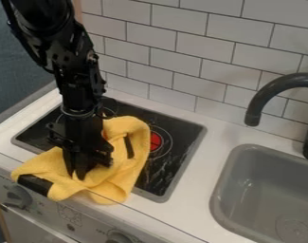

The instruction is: Fold the cloth into left side

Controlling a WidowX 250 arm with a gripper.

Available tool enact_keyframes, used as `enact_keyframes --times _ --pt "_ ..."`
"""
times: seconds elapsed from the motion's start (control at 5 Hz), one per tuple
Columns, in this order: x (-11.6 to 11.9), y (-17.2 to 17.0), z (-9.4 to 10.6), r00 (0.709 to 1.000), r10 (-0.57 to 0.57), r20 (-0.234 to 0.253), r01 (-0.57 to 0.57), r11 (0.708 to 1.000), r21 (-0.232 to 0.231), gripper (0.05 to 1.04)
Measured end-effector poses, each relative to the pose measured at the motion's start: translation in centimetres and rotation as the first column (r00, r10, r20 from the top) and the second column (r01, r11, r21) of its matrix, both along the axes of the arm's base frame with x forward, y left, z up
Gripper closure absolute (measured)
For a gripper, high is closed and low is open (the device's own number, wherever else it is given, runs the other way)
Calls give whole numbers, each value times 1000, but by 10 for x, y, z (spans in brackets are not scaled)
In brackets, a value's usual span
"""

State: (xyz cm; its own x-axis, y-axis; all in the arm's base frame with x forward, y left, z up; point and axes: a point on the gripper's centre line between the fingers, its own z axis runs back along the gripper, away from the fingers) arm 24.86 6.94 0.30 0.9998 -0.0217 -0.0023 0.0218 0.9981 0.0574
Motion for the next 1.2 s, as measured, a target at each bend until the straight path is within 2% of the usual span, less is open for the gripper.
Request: enact_keyframes --times 0.4,0.6,1.0,1.2 --pt "4 -3 10 1000 11 6 -11 1000 -21 350" --pt "9 -4 29 998 6 57 -5 1000 -25 98" --pt "10 -8 74 985 20 173 -10 998 -57 84" --pt "12 -12 107 966 0 259 13 999 -49 84"
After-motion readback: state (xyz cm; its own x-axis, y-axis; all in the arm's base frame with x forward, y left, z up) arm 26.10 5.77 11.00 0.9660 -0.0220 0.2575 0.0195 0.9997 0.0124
